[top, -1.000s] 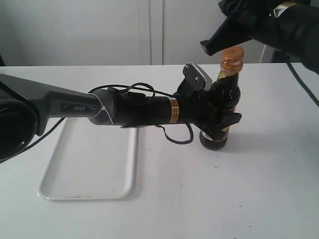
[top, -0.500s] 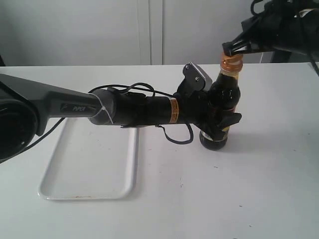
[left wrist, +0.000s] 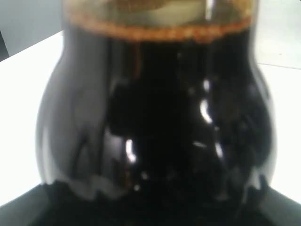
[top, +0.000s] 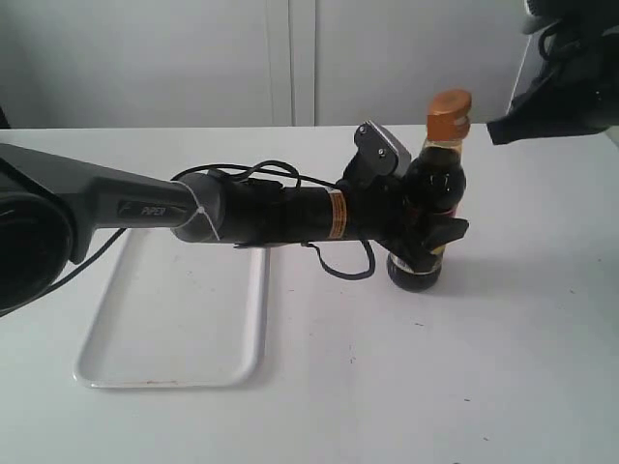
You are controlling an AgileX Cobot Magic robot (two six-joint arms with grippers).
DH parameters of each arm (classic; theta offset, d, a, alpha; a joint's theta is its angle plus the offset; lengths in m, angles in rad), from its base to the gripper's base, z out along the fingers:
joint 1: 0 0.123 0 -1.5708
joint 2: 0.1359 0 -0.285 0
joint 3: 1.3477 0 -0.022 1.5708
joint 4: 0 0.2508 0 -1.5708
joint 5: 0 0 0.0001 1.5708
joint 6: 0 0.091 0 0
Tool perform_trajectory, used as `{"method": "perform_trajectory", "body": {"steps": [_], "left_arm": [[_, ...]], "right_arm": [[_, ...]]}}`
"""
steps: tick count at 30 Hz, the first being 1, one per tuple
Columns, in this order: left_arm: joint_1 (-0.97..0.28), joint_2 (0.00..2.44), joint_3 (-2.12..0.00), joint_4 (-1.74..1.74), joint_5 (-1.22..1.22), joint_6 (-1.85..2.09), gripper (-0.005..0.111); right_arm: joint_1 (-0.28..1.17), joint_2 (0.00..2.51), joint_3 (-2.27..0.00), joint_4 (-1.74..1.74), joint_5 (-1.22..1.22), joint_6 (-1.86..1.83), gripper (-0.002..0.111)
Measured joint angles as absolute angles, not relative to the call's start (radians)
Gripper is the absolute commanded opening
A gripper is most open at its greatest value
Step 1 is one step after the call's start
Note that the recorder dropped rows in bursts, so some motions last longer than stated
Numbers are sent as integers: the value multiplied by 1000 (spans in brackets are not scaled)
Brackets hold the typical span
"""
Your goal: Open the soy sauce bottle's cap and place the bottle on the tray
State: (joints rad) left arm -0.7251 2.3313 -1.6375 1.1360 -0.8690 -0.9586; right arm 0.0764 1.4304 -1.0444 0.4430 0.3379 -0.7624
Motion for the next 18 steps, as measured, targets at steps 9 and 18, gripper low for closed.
{"method": "perform_trajectory", "body": {"steps": [9,18], "left_arm": [[-725,2304,-1638,1192,-832,-1009,0],[-727,2251,-1623,1330,-783,-1095,0]], "right_arm": [[25,1443,-1044,394,476,-743,0],[22,1472,-1044,383,491,-734,0]]}}
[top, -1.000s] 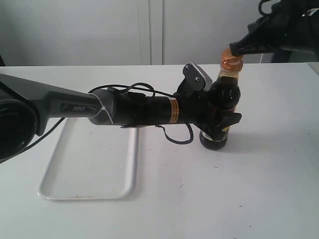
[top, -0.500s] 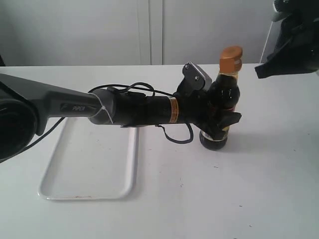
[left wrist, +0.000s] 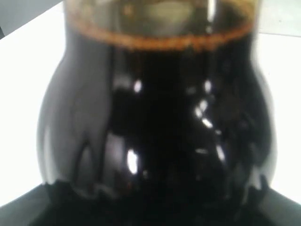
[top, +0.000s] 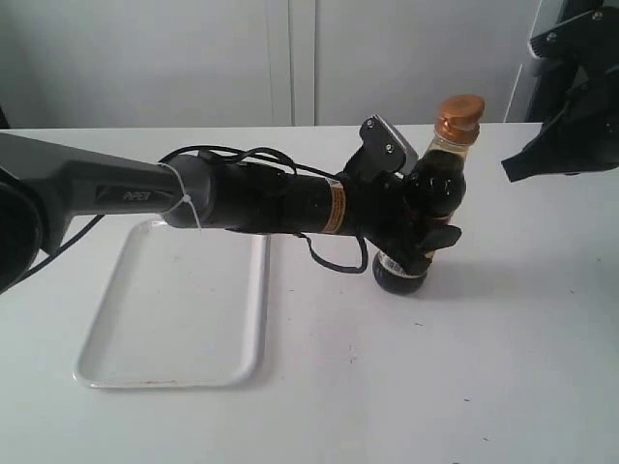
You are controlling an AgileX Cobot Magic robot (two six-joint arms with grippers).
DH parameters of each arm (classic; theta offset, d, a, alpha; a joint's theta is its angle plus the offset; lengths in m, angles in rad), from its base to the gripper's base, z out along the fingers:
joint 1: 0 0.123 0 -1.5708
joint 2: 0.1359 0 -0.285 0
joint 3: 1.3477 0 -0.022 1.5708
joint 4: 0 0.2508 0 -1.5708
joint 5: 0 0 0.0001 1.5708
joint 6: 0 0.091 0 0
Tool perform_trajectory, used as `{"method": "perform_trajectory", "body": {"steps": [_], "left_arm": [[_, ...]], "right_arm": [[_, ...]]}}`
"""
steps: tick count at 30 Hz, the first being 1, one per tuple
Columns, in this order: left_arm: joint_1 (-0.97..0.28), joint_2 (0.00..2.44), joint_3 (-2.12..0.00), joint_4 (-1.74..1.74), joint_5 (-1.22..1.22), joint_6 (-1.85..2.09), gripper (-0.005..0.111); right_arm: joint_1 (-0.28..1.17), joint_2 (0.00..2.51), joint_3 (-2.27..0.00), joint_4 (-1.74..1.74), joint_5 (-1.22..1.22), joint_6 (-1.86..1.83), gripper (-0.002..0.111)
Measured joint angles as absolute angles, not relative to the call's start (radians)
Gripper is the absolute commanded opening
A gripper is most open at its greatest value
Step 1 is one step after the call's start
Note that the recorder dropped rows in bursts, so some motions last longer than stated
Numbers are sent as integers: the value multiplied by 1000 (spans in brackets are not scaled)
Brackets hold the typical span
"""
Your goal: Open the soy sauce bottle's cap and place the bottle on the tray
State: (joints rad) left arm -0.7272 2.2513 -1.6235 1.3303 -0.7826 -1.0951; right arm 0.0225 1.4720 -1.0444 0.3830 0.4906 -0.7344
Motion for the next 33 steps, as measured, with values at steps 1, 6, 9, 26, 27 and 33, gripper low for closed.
{"method": "perform_trajectory", "body": {"steps": [1,6,9,26,27,33], "left_arm": [[-727,2248,-1620,1340,-777,-1096,0],[-727,2232,-1613,1363,-753,-1098,0],[-727,2214,-1609,1386,-737,-1098,0],[-698,2086,-1607,1491,-759,-1159,0],[-688,2081,-1607,1503,-765,-1175,0],[-622,2071,-1607,1545,-804,-1242,0]], "right_arm": [[22,1472,-1044,383,489,-734,0],[21,1472,-1044,383,475,-733,0],[19,1472,-1044,383,462,-733,0],[19,1479,-1044,383,432,-733,0],[19,1479,-1044,383,430,-733,0],[19,1488,-1044,383,419,-733,0]]}}
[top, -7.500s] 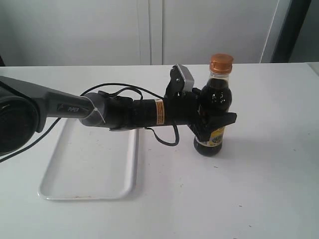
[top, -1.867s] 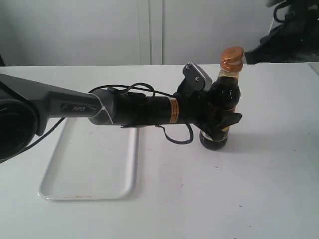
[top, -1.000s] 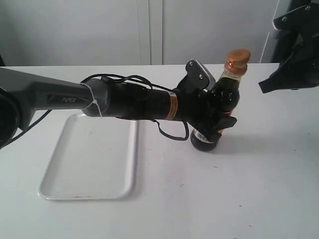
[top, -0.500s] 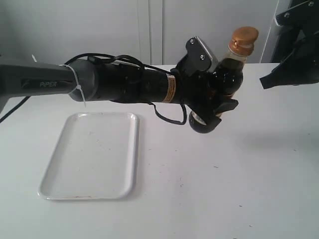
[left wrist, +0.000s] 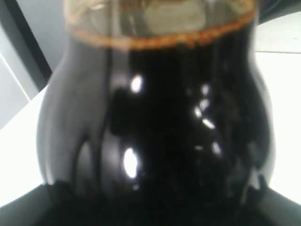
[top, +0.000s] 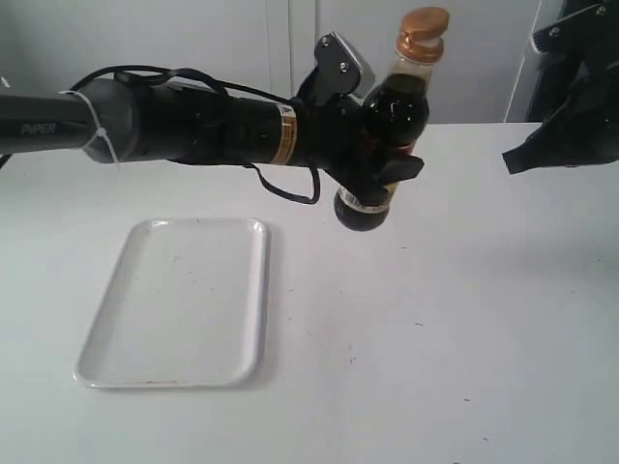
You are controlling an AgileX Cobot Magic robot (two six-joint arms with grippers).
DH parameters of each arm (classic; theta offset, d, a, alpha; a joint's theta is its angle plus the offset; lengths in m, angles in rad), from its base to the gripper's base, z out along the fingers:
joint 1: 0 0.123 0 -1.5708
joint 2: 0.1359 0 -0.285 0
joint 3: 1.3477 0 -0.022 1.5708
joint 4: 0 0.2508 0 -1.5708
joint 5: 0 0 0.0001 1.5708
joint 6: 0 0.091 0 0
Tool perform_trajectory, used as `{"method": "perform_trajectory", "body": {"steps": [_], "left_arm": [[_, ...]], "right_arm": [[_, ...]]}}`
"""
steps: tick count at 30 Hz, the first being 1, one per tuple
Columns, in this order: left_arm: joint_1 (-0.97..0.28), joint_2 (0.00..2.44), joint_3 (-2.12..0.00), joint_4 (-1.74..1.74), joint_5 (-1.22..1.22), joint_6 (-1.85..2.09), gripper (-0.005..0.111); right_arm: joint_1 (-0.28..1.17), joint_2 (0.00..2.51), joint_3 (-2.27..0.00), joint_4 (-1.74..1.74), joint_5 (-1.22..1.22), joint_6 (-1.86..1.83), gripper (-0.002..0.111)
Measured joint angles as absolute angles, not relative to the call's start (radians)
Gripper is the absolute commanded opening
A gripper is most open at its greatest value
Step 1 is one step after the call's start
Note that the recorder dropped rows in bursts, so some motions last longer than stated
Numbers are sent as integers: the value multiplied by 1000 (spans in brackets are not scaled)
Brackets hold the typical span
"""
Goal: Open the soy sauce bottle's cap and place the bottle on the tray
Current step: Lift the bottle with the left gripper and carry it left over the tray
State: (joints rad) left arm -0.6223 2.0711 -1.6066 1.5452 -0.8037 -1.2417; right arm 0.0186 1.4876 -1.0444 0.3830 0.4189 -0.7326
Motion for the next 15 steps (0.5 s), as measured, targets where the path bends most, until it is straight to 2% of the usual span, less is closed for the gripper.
{"method": "perform_trajectory", "body": {"steps": [15], "left_arm": [[-470,1987,-1605,1675,-823,-1340,0]], "right_arm": [[19,1519,-1044,383,407,-733,0]]}}
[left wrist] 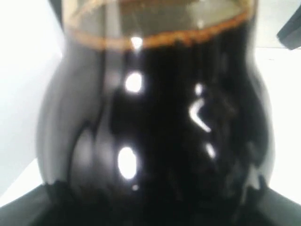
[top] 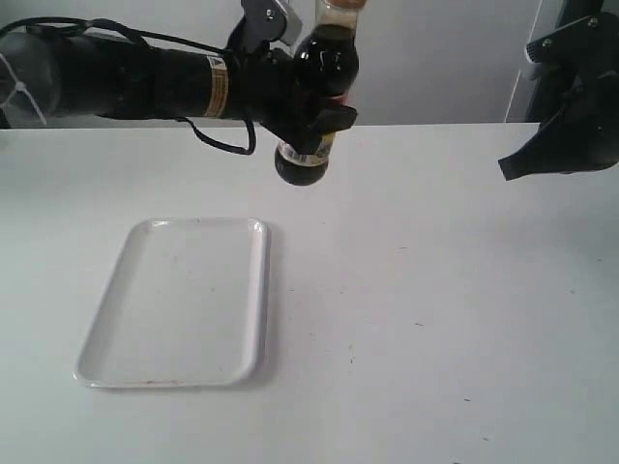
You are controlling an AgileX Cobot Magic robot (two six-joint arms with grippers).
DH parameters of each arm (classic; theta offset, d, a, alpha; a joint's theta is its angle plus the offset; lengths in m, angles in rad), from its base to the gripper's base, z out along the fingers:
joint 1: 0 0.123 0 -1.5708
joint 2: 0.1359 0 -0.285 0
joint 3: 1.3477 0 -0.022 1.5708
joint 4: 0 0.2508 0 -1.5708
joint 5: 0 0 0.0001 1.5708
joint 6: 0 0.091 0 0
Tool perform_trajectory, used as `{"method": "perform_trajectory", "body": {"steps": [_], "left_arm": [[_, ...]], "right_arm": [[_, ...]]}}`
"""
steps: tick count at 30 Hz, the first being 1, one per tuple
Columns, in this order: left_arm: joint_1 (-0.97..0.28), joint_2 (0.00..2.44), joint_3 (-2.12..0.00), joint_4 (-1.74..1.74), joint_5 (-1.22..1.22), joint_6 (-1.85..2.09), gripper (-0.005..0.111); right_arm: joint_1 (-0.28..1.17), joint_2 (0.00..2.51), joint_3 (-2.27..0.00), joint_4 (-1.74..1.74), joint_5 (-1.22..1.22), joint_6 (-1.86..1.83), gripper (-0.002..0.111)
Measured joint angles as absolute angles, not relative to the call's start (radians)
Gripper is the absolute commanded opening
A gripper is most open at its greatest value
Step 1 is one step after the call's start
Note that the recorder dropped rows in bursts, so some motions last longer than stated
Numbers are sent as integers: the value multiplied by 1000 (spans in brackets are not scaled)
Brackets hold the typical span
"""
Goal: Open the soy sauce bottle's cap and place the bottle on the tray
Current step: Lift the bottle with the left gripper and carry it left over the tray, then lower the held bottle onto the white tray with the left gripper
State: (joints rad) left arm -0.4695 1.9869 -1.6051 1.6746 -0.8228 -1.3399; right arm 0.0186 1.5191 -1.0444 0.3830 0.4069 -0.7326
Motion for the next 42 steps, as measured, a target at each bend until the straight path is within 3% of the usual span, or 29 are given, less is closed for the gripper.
{"method": "perform_trajectory", "body": {"steps": [6,14,42], "left_arm": [[-350,1949,-1560,1659,-946,-1361,0],[-192,1887,-1376,1569,-921,-1253,0],[-154,1791,-924,1082,-1071,-780,0]], "right_arm": [[19,1520,-1044,383,397,-733,0],[19,1520,-1044,383,391,-733,0],[19,1520,-1044,383,392,-733,0]]}}
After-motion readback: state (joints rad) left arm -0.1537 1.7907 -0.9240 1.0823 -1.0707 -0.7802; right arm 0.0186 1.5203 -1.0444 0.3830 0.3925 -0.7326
